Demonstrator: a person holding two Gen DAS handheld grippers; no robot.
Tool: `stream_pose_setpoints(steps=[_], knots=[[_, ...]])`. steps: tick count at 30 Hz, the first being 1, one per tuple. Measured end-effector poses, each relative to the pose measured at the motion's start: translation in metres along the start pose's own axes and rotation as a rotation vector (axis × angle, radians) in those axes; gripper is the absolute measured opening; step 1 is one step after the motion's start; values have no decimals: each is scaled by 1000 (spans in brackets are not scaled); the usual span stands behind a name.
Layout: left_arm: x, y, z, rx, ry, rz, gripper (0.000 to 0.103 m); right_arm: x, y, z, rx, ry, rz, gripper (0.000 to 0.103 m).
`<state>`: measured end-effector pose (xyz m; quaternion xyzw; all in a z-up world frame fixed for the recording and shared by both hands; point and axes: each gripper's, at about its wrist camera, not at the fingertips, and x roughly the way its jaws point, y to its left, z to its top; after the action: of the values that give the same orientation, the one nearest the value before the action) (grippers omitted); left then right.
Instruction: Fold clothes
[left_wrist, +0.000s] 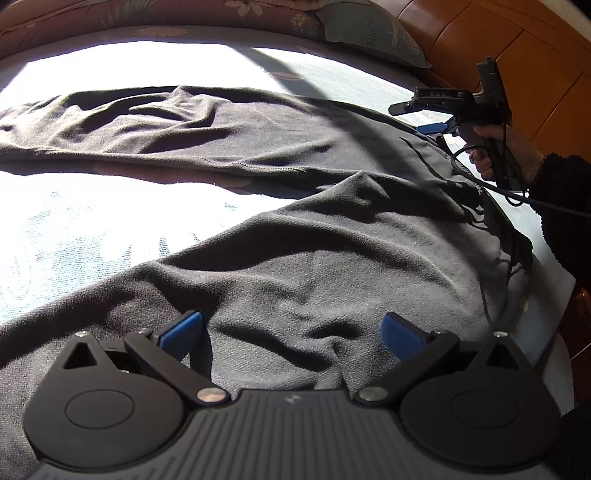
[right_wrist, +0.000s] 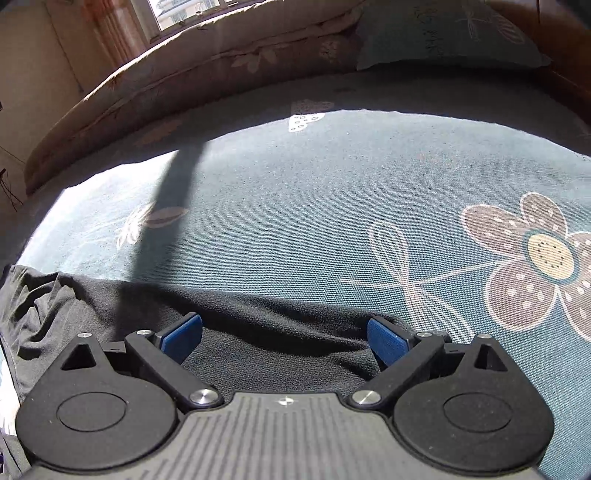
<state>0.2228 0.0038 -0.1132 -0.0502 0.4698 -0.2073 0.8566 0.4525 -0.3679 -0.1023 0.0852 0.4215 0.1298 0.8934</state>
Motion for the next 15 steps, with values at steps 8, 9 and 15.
stream_pose_setpoints(steps=[8, 9, 15], knots=[[-29, 8, 21, 12, -74, 16, 102, -91, 58, -52, -236, -21, 15, 102], [-35, 13, 27, 14, -87, 16, 102, -99, 62, -66, -255, -10, 12, 103], [-53, 64, 100, 41, -184, 92, 103, -112, 82, -142, -316, 25, -90, 103]])
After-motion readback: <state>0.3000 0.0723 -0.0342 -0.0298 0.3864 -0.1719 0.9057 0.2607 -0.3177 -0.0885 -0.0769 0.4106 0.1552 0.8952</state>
